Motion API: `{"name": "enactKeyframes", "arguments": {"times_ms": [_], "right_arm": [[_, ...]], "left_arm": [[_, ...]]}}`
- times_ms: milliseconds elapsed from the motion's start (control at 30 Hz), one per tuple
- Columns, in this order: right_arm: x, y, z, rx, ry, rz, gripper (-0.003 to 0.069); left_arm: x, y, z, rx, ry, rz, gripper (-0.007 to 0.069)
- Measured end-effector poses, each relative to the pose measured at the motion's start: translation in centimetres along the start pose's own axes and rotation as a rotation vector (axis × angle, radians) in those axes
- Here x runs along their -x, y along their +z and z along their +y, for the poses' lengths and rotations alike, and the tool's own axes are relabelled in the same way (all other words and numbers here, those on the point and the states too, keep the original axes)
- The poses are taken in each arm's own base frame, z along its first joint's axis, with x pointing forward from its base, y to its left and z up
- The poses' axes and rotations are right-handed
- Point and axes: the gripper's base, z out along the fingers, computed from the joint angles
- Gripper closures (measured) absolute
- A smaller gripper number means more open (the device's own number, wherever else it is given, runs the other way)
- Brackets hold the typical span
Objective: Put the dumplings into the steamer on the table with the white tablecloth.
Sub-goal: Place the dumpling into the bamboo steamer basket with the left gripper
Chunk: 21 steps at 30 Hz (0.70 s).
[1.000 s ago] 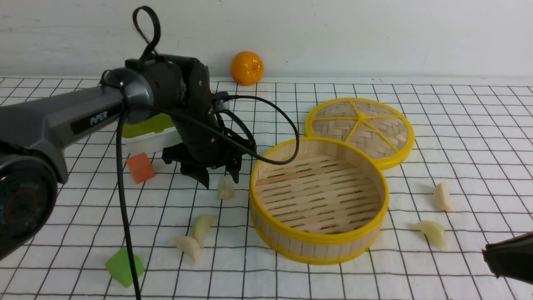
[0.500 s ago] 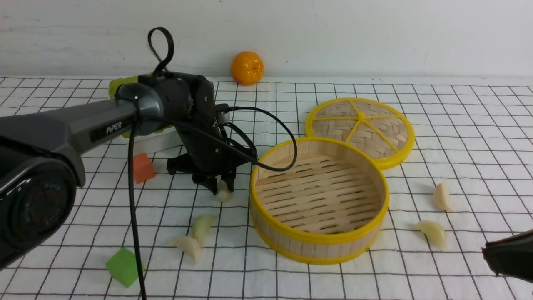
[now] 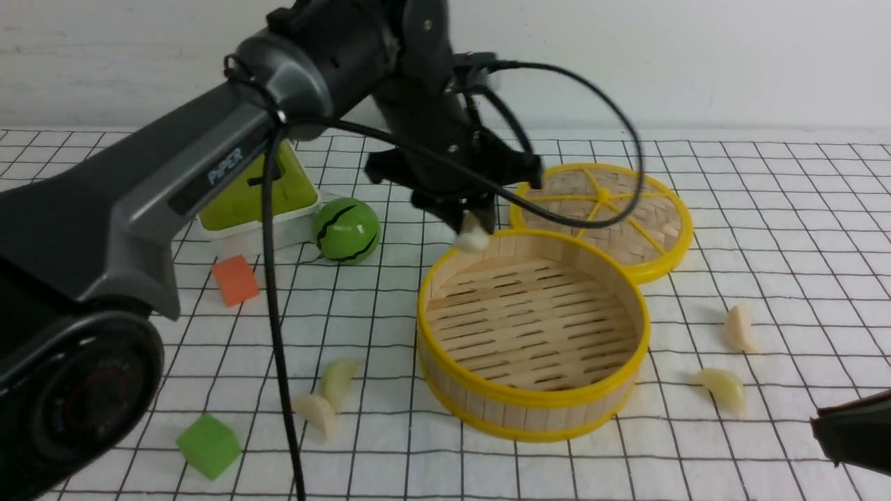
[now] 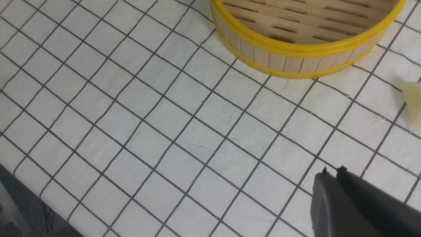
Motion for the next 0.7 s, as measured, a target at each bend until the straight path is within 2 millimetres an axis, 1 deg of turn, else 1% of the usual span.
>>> {"name": "enactKeyframes", "arguments": {"times_ms": [33,67,100,133,167,200,233,267,333,367,433,533,633,700], "right_arm": [[0.0,-0.8,0.3,0.004,0.013,-0.012,0.063],[-0.2,-1.6,0.7,0.009,0.02,-0.021,0.0629],[-0.2,-1.8,0.8,0.009,0.018,-0.026,0.0629],[-0.4,-2.7,1.2,0.011,0.014,-0.044,0.0629],[-0.7,-3.3,1.5,0.013,0.009,-0.06,0.0627],[-0.9,-3.8,1.7,0.014,0.003,-0.07,0.0627],[-1.0,-4.0,1.8,0.013,-0.001,-0.078,0.0627],[-1.5,-4.8,2.2,0.014,-0.012,-0.099,0.0626],[-1.8,-5.3,2.4,0.013,-0.021,-0.109,0.0626],[-2.2,-5.7,2.6,0.008,-0.032,-0.113,0.0626],[-2.8,-6.1,2.7,-0.002,-0.045,-0.103,0.0626],[-3.3,-6.3,2.6,-0.022,-0.049,-0.074,0.0626],[-3.4,-6.3,2.4,-0.053,-0.039,-0.061,0.0626],[-3.5,-6.3,2.2,-0.072,-0.035,-0.057,0.0626]], "left_arm": [[-0.5,0.1,-2.2,-0.034,0.037,-0.014,0.0405],[-0.9,0.8,-3.7,-0.054,0.059,-0.021,0.0405],[-0.9,1.0,-3.8,-0.057,0.062,-0.022,0.0405],[-1.3,2.1,-5.1,-0.073,0.072,-0.029,0.0405],[-1.6,3.1,-5.8,-0.082,0.073,-0.035,0.0405],[-1.8,3.9,-6.2,-0.085,0.07,-0.04,0.0405],[-1.9,4.4,-6.4,-0.087,0.067,-0.042,0.0405],[-2.2,6.2,-6.9,-0.085,0.047,-0.055,0.0405],[-2.3,7.2,-7.0,-0.082,0.029,-0.065,0.0405],[-2.4,8.6,-6.9,-0.071,0.0,-0.081,0.0405],[-2.5,10.7,-6.4,-0.042,-0.037,-0.104,0.0405],[-2.6,12.3,-5.7,0.003,-0.056,-0.117,0.0405],[-2.6,12.7,-5.6,0.009,-0.071,-0.127,0.0415],[-2.5,12.7,-5.6,0.008,-0.072,-0.137,0.0471]]}}
